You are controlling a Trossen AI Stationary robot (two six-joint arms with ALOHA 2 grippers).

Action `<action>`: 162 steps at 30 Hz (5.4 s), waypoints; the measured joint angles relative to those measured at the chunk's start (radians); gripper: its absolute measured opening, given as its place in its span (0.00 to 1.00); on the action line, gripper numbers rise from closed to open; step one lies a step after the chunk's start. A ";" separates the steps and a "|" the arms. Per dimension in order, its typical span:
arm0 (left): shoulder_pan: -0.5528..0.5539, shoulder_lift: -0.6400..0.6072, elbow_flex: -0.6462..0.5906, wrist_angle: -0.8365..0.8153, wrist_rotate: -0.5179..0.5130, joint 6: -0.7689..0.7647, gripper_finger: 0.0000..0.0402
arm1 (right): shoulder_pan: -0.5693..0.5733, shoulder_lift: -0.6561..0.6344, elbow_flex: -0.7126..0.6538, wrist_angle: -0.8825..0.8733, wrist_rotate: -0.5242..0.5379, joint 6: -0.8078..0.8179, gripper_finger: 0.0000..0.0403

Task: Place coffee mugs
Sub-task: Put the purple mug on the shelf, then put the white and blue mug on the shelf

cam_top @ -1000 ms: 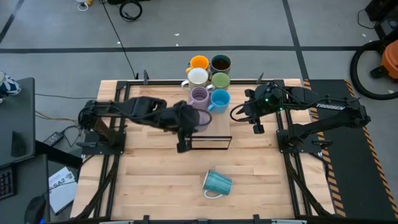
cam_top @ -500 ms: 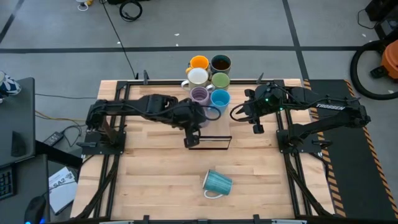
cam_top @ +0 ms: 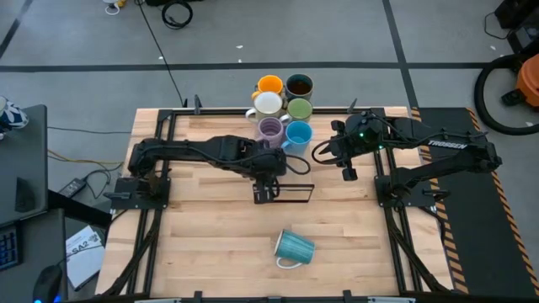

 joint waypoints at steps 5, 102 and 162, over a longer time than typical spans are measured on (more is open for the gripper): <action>0.000 0.019 0.000 -0.035 0.002 0.003 0.08 | 0.000 0.000 0.000 0.000 0.000 0.000 0.32; -0.001 -0.026 0.002 0.014 -0.041 -0.018 0.35 | 0.000 0.000 0.000 0.000 0.000 0.000 0.32; -0.475 -0.210 -0.664 0.673 -0.079 -0.533 0.35 | 0.066 0.000 0.000 -0.001 -0.124 0.337 0.32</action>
